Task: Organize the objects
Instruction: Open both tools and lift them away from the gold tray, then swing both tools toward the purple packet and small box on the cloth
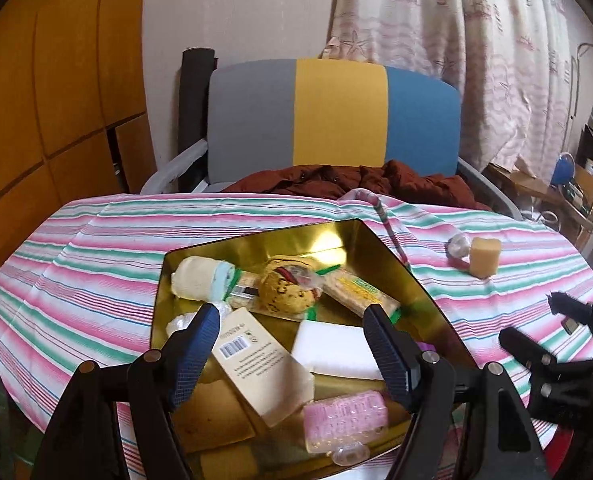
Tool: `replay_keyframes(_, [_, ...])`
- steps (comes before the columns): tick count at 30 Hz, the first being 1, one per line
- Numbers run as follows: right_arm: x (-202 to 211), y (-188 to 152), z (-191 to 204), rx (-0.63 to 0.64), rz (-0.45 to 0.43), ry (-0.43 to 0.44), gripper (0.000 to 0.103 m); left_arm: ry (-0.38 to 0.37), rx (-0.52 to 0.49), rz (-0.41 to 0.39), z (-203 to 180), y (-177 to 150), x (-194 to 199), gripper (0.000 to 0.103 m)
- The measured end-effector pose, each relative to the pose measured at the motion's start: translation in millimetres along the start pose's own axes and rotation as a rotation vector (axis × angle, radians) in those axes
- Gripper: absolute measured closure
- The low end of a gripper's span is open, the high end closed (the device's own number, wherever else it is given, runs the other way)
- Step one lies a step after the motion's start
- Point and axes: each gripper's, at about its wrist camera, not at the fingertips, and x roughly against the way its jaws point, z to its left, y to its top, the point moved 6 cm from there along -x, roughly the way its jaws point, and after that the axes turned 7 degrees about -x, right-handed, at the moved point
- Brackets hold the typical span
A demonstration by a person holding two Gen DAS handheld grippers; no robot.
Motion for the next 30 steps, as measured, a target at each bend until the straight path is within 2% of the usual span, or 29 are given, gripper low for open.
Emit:
replay_keyframes(12, [0, 2, -56, -0.147, 0.029, -0.061, 0.001, -0.058, -0.074, 0.03, -40, -6, -3, 0.027])
replay_keyframes(23, [-3, -2, -100, -0.229, 0.076, -0.122, 0.001, -0.109, -0.126, 0.062, -67, -13, -10, 0.027])
replay_keyframes(30, [-2, -5, -153, -0.404, 0.127, -0.146, 0.001, -0.173, -0.11, 0.07, -75, -16, -12, 0.027])
